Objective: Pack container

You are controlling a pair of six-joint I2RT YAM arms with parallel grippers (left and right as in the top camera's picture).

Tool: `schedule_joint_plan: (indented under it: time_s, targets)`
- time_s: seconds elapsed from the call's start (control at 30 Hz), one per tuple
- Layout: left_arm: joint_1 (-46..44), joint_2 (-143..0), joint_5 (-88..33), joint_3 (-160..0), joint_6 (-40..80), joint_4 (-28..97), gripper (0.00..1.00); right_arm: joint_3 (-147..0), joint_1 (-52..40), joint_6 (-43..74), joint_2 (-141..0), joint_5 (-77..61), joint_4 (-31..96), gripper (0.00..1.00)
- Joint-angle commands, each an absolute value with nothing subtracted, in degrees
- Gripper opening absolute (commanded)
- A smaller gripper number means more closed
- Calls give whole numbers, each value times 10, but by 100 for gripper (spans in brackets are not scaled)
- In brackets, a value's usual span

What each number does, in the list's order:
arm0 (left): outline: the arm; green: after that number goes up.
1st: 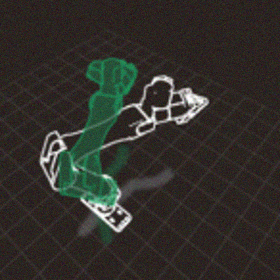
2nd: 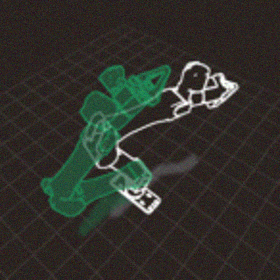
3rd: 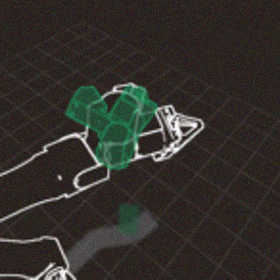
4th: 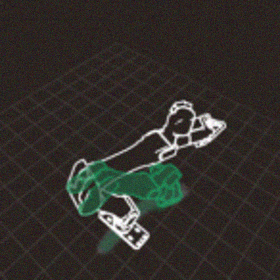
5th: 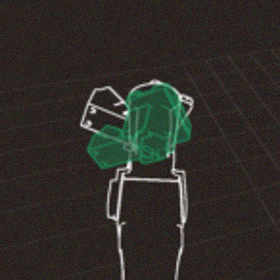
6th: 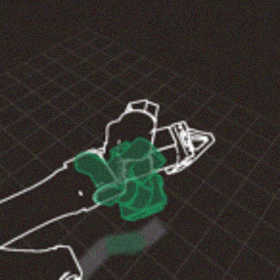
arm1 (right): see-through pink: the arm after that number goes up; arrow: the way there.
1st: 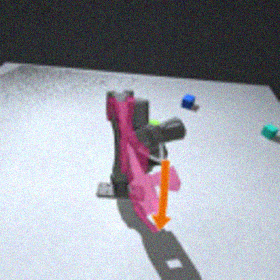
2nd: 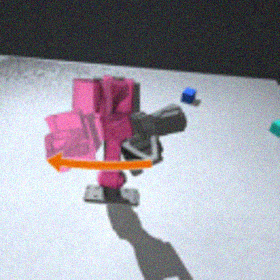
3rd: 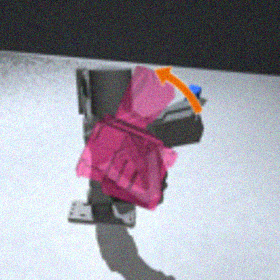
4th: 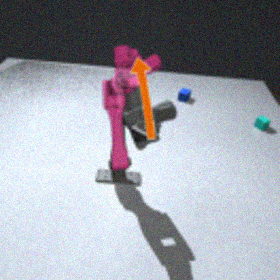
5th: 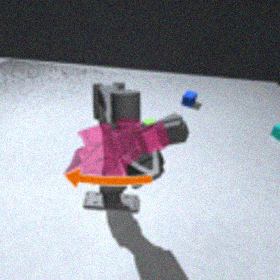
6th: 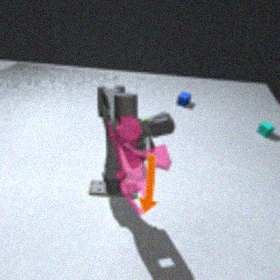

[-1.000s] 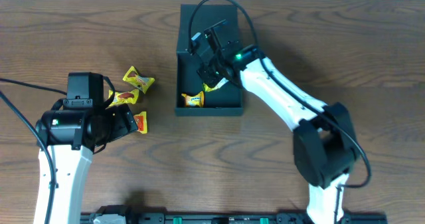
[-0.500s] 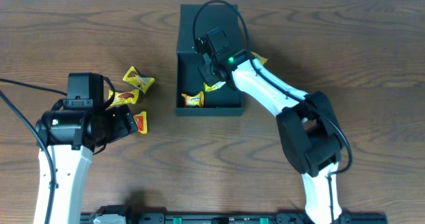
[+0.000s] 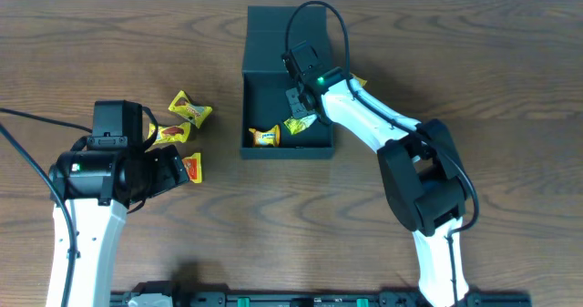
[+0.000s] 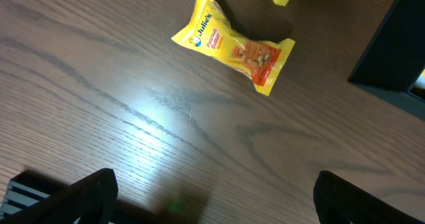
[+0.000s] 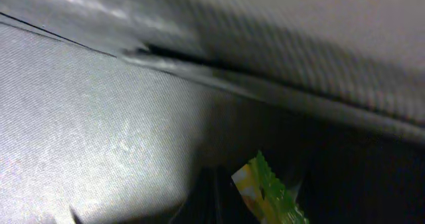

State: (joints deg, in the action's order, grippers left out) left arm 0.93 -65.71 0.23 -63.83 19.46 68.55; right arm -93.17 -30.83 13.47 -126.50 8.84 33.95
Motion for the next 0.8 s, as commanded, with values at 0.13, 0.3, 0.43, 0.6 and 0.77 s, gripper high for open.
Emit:
schedule_joint_plan:
  time_s: [0.13,0.3,0.43,0.6,0.77]
  targets:
    - [11,-660,19,-642,193,688,95,-946,-306,183,-1262,101,375,1]
    - [11,-660,19,-642,193,688,95,-973,-306,185,-1262,101,431,1]
    - [11,-660,19,-642,193,687,96,-985,-306,198,-1262,100,455,2]
    - [11,-660,19,-642,193,687,96,-1011,-306,199,-1262,90,480,2]
    - [11,-660,19,-642,193,687,96,-1035,-306,208,-1262,89,515,1]
